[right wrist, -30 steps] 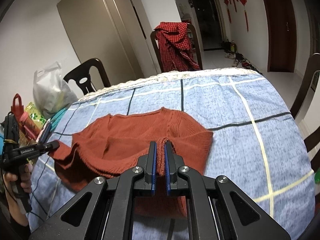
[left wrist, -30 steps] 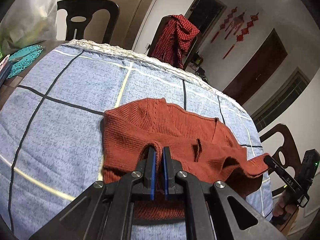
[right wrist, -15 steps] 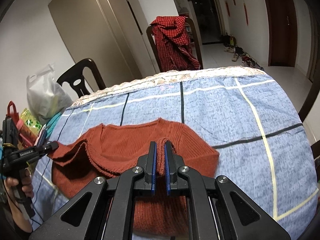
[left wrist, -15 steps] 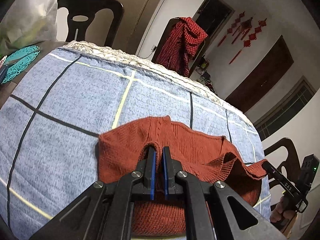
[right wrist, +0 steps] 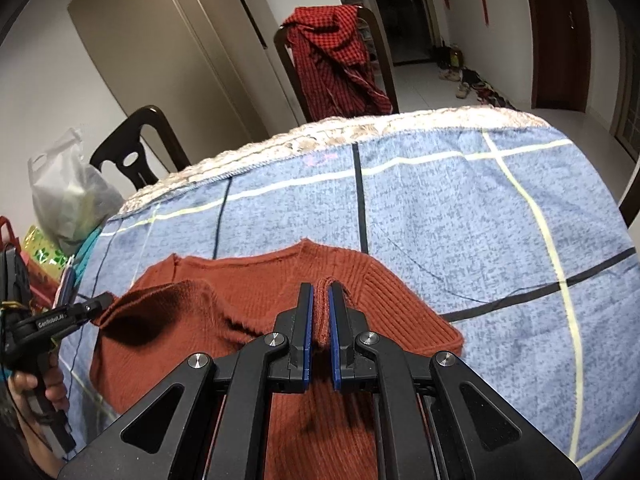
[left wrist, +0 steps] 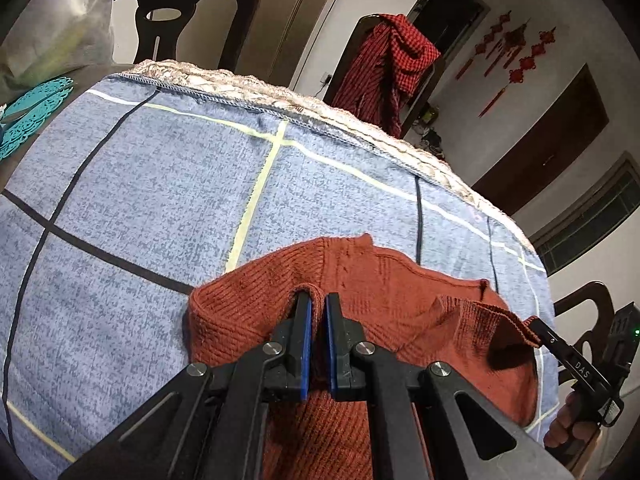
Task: Fold small clothes
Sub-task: 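Lift the hem with both grippers and fold it over onto the collar, then open both grippers to release the folded hem on the sweater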
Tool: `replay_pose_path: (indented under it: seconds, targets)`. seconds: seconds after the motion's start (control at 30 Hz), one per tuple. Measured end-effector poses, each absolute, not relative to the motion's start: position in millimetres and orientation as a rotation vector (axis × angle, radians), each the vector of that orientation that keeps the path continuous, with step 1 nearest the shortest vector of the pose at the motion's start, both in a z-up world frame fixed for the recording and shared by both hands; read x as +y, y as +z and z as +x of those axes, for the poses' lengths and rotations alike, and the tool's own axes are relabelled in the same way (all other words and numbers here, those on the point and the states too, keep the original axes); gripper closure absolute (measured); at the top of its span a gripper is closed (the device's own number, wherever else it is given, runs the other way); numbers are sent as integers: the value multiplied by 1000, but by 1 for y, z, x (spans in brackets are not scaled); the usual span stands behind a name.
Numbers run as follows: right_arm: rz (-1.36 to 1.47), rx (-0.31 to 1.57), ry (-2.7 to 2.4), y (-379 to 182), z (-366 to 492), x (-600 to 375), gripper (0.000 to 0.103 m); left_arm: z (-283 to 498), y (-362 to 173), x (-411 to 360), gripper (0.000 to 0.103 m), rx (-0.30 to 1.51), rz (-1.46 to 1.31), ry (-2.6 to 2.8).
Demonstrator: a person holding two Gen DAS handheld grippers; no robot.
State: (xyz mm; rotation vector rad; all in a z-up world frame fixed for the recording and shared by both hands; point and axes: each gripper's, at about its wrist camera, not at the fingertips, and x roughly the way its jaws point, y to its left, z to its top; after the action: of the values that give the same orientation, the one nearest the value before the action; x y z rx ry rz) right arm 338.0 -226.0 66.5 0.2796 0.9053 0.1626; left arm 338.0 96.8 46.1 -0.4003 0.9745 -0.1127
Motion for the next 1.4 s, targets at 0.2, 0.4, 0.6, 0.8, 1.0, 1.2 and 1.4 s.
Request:
replay_pose_path:
  seconds: [0.2, 0.4, 0.6, 0.8, 1.0, 1.2, 1.4]
  targets:
    - [317, 922, 147, 58, 345, -228, 96, 346, 41, 98, 91, 985, -407, -107]
    - [355, 921, 132, 55, 349, -234, 95, 347, 44, 102, 71, 952, -389, -86]
    - [396, 902, 110, 59, 350, -242, 91, 344, 50, 110, 60, 937, -400, -68]
    - [369, 867, 97, 67, 347, -247, 88, 337, 62, 108, 55, 893, -332, -54]
    - [357, 834, 115, 68, 342, -252, 71, 338, 57, 91, 55, 939, -224, -101]
    - [310, 877, 126, 55, 345, -249, 71, 342, 38, 84, 55, 1005, -176, -97]
    - [174, 940, 160, 40, 349, -224, 71, 342, 26, 80, 55, 1036, -150, -58]
